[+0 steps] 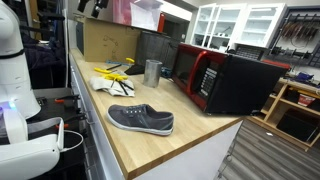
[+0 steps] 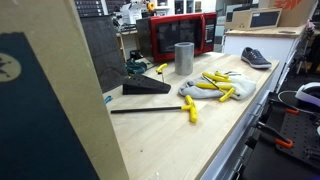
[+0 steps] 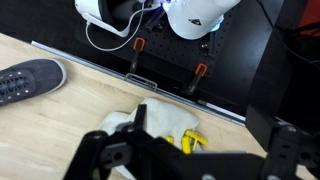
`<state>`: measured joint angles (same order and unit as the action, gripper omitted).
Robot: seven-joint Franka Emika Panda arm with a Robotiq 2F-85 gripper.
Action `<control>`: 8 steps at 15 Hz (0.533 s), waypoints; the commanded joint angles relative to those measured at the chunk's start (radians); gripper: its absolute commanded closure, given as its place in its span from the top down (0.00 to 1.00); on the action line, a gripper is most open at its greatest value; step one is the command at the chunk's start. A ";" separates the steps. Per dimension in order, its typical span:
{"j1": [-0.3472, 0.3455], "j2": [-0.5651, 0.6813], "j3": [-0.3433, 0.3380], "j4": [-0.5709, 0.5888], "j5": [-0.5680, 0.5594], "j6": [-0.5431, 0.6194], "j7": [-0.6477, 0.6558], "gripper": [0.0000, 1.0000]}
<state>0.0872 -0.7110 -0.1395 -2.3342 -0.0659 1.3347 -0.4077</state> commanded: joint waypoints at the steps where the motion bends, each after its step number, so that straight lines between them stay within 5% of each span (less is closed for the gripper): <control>1: -0.004 -0.006 -0.009 -0.006 0.002 -0.001 -0.012 1.00; 8: 0.003 -0.011 0.006 -0.013 0.000 -0.001 -0.016 1.00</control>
<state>0.0905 -0.7227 -0.1344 -2.3486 -0.0658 1.3347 -0.4237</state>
